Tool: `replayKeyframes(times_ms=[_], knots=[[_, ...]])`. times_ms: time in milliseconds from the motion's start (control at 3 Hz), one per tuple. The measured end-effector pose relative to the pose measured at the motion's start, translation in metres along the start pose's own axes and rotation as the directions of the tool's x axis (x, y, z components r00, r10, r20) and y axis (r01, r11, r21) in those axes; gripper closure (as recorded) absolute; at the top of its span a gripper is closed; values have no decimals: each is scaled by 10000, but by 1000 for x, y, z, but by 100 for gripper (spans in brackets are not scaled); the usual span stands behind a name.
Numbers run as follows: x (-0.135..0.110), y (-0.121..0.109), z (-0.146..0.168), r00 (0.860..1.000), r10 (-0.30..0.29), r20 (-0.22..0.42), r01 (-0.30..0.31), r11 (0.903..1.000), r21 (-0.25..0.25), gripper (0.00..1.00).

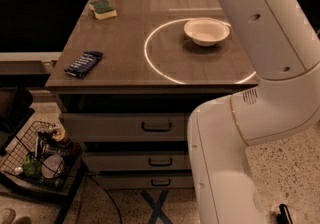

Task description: Place coke can upright

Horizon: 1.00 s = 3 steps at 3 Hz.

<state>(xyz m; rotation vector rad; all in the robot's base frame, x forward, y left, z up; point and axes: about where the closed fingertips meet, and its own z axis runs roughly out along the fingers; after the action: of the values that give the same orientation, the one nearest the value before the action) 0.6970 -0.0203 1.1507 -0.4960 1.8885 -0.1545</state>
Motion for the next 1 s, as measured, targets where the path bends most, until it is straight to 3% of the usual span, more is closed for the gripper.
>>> replayKeyframes(times_ms=[333,667,1000], knots=[[1,-7,-8,9982,-589,80,583,9964,623,100],[24,-11,2,9945,-938,-464,979,9906,958,100],[48,-12,13,9919,-875,-923,966,9904,987,100]])
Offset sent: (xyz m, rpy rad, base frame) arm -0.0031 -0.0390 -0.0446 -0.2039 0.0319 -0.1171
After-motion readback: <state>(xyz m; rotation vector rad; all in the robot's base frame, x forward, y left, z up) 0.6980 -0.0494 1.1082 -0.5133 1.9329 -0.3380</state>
